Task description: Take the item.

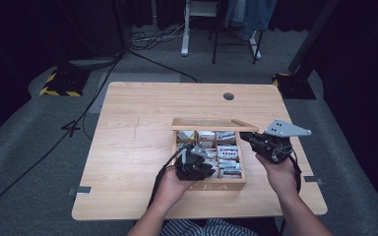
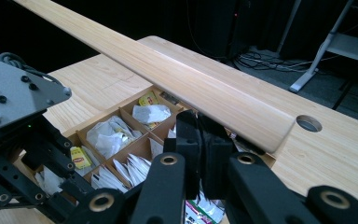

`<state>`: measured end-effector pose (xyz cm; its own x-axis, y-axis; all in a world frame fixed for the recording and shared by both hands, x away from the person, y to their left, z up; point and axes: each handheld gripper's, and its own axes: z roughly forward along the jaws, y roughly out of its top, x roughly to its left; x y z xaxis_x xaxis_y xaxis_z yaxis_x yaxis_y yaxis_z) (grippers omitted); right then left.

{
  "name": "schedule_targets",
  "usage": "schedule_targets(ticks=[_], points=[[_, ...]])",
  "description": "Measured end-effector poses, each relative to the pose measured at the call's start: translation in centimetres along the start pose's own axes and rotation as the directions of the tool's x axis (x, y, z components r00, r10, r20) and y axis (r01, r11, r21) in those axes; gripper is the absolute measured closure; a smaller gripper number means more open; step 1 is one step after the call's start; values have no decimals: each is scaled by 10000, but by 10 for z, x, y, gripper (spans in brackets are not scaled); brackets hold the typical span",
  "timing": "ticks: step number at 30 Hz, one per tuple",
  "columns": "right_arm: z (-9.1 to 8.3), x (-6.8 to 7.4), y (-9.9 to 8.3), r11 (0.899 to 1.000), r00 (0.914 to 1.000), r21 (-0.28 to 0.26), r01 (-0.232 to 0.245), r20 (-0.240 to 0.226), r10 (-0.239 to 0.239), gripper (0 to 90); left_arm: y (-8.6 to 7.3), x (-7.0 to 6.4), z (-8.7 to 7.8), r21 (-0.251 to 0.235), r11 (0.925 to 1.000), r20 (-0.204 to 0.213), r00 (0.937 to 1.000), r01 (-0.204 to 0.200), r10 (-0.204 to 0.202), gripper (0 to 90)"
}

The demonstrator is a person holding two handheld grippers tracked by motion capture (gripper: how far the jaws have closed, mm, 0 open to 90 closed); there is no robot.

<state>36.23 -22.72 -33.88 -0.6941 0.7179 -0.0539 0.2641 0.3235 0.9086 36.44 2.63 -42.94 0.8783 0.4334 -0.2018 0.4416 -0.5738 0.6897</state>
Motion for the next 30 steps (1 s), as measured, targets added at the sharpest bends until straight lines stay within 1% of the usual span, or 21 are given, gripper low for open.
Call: schedule_targets(ticks=[1, 4, 5, 8, 9, 10, 11, 14, 15, 18, 20, 22, 23, 24, 25, 28, 29, 30], points=[[0, 0, 0, 10000, 10000, 1, 3, 1, -3, 874, 0, 0, 0, 175, 9998, -28, 10000, -60, 61, 767], [0, 0, 0, 10000, 10000, 4, 5, 12, -5, 874, 0, -2, 2, 308, 9995, -136, 9999, -67, 72, 773], [0, 0, 0, 10000, 10000, 4, 5, 8, -5, 874, 0, -1, 2, 425, 9991, -126, 9999, -54, 59, 773], [0, 0, 0, 10000, 10000, 4, 13, 5, -13, 872, -1, -1, 3, 518, 9987, -135, 9999, 8, -1, 776], [0, 0, 0, 10000, 10000, 0, 14, 2, -14, 872, 0, -2, 5, 715, 9974, -222, 9997, -48, 64, 780], [0, 0, 0, 10000, 10000, -3, 12, -5, -12, 871, 0, -2, 5, 787, 9968, -265, 9995, -150, 172, 784], [0, 0, 0, 10000, 10000, -3, 13, -4, -13, 872, 1, -3, 6, 841, 9964, -295, 9995, -115, 140, 788], [0, 0, 0, 10000, 10000, 8, 9, 1, -9, 871, 1, -2, 7, 883, 9960, -292, 9995, -126, 152, 793], [0, 0, 0, 10000, 10000, -1, 20, -10, -20, 871, 0, -2, 7, 925, 9957, -290, 9996, 8, 18, 793], [0, 0, 0, 10000, 10000, 3, 9, 1, -9, 870, 0, -1, 7, 955, 9954, -233, 9997, 13, 9, 793], [0, 0, 0, 10000, 10000, 0, 14, -1, -14, 869, 0, -1, 8, 995, 9950, -251, 9996, -77, 102, 797], [0, 0, 0, 10000, 10000, -2, 16, 0, -16, 869, 1, -2, 8, 1212, 9924, -321, 9991, -225, 266, 829], [0, 0, 0, 10000, 10000, -10, 33, -1, -33, 869, 1, -3, 9, 1231, 9918, -309, 9987, -354, 395, 846], [0, 0, 0, 10000, 10000, -9, 35, -3, -35, 869, 1, -3, 9, 1231, 9918, -309, 9987, -354, 395, 867], [0, 0, 0, 10000, 10000, -10, 61, -4, -61, 869, 1, -5, 10, 1280, 9907, -324, 9982, -463, 508, 881], [0, 0, 0, 10000, 10000, 0, 64, 1, -64, 869, 1, -5, 9, 1243, 9908, -296, 9979, -539, 580, 891], [0, 0, 0, 10000, 10000, 4, 69, 1, -69, 869, 1, -6, 9, 1140, 9917, -310, 9975, -600, 640, 893], [0, 0, 0, 10000, 10000, 5, 70, 4, -70, 869, 2, -6, 8, 1052, 9927, -304, 9976, -582, 617, 894]])
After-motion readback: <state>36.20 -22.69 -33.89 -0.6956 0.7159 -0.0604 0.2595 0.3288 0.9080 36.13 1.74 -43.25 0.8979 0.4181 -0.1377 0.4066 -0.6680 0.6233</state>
